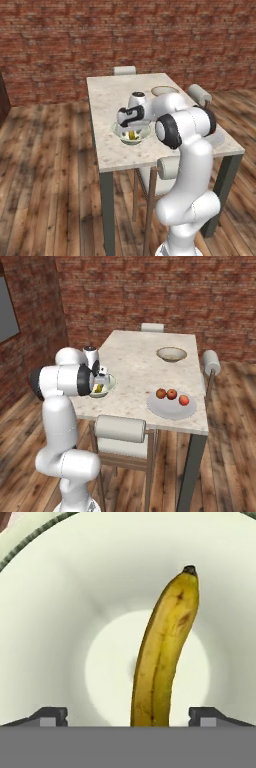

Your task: Take the fruits from the plate on the dining counter and place two fruits in each bowl.

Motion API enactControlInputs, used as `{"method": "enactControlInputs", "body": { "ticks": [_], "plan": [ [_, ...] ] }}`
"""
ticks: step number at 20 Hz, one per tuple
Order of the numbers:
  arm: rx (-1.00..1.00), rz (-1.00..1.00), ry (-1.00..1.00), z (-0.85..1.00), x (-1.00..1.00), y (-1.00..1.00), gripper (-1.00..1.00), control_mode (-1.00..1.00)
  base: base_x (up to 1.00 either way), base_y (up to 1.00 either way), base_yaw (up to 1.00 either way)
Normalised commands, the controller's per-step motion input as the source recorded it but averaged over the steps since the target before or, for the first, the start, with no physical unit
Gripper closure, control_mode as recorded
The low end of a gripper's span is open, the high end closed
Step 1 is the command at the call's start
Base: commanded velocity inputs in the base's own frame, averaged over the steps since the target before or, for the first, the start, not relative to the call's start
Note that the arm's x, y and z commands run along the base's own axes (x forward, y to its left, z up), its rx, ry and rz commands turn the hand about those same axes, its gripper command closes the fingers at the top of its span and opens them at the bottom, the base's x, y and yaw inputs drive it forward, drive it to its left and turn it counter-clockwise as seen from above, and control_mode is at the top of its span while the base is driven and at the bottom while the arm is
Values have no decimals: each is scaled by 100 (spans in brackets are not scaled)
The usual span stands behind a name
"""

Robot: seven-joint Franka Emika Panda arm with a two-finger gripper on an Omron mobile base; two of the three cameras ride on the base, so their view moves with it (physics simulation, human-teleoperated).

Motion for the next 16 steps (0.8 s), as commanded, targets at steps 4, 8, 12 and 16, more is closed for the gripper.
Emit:
{"method": "enactControlInputs", "body": {
  "ticks": [4, 8, 12, 16],
  "plan": [
    [0, 0, 0, 69, -29, -8, -100, -100, 0, 0, 0],
    [0, -3, 0, 75, -48, -29, -100, -100, 0, 0, 0],
    [1, -3, 0, 28, -54, -91, -100, -100, 0, 0, 0],
    [0, -2, 0, 15, -43, -100, -100, -100, 0, 0, 0]
  ]
}}
